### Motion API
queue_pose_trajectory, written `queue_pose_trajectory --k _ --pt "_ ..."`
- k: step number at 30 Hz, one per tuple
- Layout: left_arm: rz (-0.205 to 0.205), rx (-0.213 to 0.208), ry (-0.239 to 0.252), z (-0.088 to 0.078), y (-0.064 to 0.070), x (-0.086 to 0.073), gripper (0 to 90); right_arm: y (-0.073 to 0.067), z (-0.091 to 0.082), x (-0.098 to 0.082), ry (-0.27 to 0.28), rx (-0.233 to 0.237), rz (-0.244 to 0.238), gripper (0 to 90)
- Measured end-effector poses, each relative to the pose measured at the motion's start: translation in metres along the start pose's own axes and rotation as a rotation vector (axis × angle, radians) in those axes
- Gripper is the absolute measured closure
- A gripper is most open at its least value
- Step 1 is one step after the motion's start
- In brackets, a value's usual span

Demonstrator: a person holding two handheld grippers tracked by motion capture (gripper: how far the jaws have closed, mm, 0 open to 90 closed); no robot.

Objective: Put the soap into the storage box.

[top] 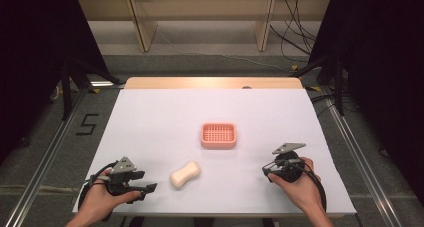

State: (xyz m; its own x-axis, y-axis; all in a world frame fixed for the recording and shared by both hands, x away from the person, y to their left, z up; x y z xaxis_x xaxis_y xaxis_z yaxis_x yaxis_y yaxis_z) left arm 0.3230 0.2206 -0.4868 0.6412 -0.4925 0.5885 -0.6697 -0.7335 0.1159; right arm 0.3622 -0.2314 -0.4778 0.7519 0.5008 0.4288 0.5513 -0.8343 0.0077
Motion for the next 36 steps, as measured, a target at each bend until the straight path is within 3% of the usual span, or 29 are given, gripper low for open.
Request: queue_pose_trajectory --k 4,6,7,9,10,16,17,18,19,20,21,23,24,27,29,30,31,32,34,35,36 --pt "-0.025 -0.017 -0.027 0.000 0.003 0.003 32.6 0.000 0.000 0.000 0.000 -0.013 -0.013 41.8" --pt "-0.003 -0.009 -0.038 0.000 0.002 0.004 31.9 0.000 0.000 0.001 0.011 -0.032 -0.045 41.8" --pt "-0.014 -0.007 -0.034 0.001 0.003 0.006 31.9 -0.002 -0.001 0.001 0.003 -0.028 -0.025 41.8" --pt "0.001 0.003 -0.047 0.002 0.002 0.007 31.7 -0.003 -0.002 0.002 0.002 -0.033 -0.032 41.8" --pt "-0.012 -0.017 -0.059 0.002 0.005 0.009 31.5 -0.004 -0.001 0.003 0.002 -0.032 -0.037 41.9" --pt "0.013 -0.023 -0.119 0.005 0.009 0.015 31.2 -0.006 -0.001 0.003 -0.006 -0.035 -0.034 41.9" --pt "0.039 -0.020 -0.137 0.004 0.008 0.017 31.2 -0.006 -0.001 0.003 -0.008 -0.033 -0.027 41.9" --pt "0.010 -0.032 -0.131 0.007 0.011 0.019 31.1 -0.005 -0.001 0.002 -0.002 -0.038 -0.037 42.0" --pt "0.047 -0.022 -0.158 0.006 0.010 0.021 31.0 -0.005 -0.001 0.002 -0.009 -0.033 -0.028 42.0" --pt "0.055 -0.021 -0.174 0.005 0.010 0.023 31.1 -0.005 0.000 0.001 -0.014 -0.033 -0.023 42.0" --pt "0.040 -0.022 -0.159 0.007 0.011 0.025 31.2 -0.005 0.000 0.001 -0.014 -0.033 -0.021 42.0" --pt "0.072 -0.024 -0.175 0.007 0.011 0.030 31.2 -0.004 0.000 0.001 -0.017 -0.034 -0.023 42.0" --pt "0.055 -0.031 -0.165 0.009 0.013 0.031 31.2 -0.005 0.000 0.001 -0.015 -0.031 -0.024 42.0" --pt "0.063 -0.029 -0.171 0.012 0.015 0.033 31.5 -0.006 0.001 0.001 -0.022 -0.025 -0.022 42.0" --pt "0.074 -0.025 -0.189 0.014 0.018 0.037 32.0 -0.006 0.002 0.001 -0.027 -0.026 -0.022 41.9" --pt "0.099 -0.025 -0.202 0.014 0.017 0.038 32.2 -0.007 0.003 0.001 -0.031 -0.025 -0.023 41.7" --pt "0.081 -0.021 -0.188 0.017 0.019 0.040 32.3 -0.006 0.003 0.001 -0.027 -0.028 -0.031 41.7" --pt "0.112 -0.020 -0.214 0.016 0.018 0.042 32.5 -0.007 0.003 0.001 -0.030 -0.025 -0.029 41.6" --pt "0.097 -0.018 -0.213 0.019 0.020 0.044 33.7 -0.007 0.003 0.001 -0.034 -0.020 -0.024 41.4" --pt "0.126 -0.021 -0.222 0.019 0.019 0.046 34.4 -0.007 0.003 0.001 -0.035 -0.020 -0.024 41.4" --pt "0.118 -0.020 -0.227 0.020 0.020 0.047 35.1 -0.008 0.004 0.001 -0.035 -0.020 -0.024 41.4"
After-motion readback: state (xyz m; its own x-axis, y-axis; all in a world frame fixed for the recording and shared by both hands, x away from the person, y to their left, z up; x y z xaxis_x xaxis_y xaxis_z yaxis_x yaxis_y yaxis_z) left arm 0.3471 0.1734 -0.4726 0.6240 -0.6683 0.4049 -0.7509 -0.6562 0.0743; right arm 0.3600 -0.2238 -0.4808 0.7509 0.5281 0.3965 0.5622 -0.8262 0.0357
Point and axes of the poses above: each handheld gripper's, and its own axes: z roughly forward along the jaws, x roughly out of its top, y roughly to its right, the point moved 3 cm from there along z, roughly forward along the jaws, and after that the axes turned 8 degrees about -y, right-handed, at the moved point
